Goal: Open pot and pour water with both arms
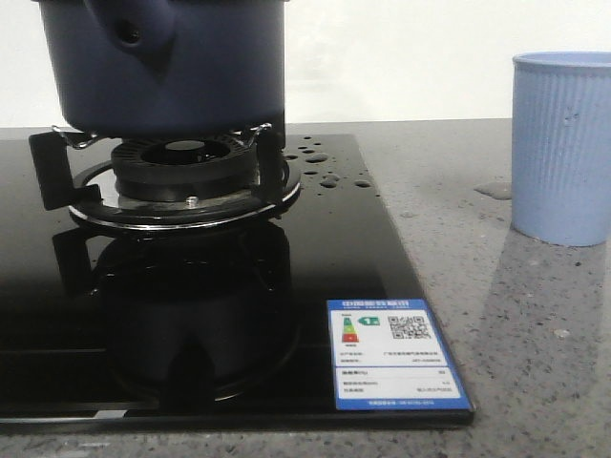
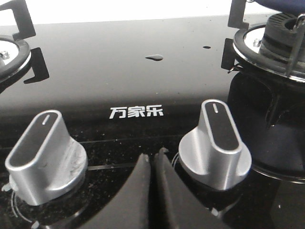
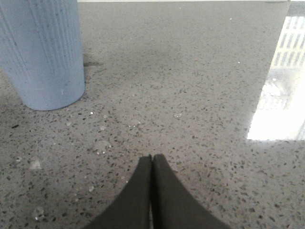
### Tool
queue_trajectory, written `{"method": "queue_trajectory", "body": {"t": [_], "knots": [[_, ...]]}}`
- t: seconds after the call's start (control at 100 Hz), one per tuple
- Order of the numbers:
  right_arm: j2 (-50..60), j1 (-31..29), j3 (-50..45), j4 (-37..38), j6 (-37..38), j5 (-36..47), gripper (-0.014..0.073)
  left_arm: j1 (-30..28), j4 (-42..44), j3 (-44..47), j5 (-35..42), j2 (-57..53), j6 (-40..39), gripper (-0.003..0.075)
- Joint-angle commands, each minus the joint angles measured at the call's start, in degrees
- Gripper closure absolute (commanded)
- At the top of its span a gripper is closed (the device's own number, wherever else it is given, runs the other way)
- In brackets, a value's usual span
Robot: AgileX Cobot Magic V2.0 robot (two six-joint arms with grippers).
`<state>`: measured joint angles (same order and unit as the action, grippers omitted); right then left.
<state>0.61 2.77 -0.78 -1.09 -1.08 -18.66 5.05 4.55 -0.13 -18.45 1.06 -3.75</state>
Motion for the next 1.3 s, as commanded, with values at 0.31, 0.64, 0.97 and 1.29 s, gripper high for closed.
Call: {"method": "queue_trajectory", "body": {"t": [0.31, 0.64, 0.97, 1.29], "knots": [[1.2, -0.2, -0.3, -0.1, -0.4, 1.5, 0.0659, 0.2, 0.2, 2.4, 4.1, 1.1, -0.7, 0.0739], [1.2, -0.2, -0.3, -0.1, -0.4, 1.5, 0.0659, 0.2, 0.2, 2.4, 4.1, 1.1, -0.7, 0.0739], [1.2, -0.2, -0.3, -0.1, -0.4, 4.3, 0.0659, 0.2, 0.8, 2.4, 4.4, 1.1, -0.7, 0.0739], [1.2, -0.2, -0.3, -21.4, -0.4, 20.6, 0.0659, 0.2, -30.8, 2.4, 24.1, 1.1, -0.8, 0.0739]]}}
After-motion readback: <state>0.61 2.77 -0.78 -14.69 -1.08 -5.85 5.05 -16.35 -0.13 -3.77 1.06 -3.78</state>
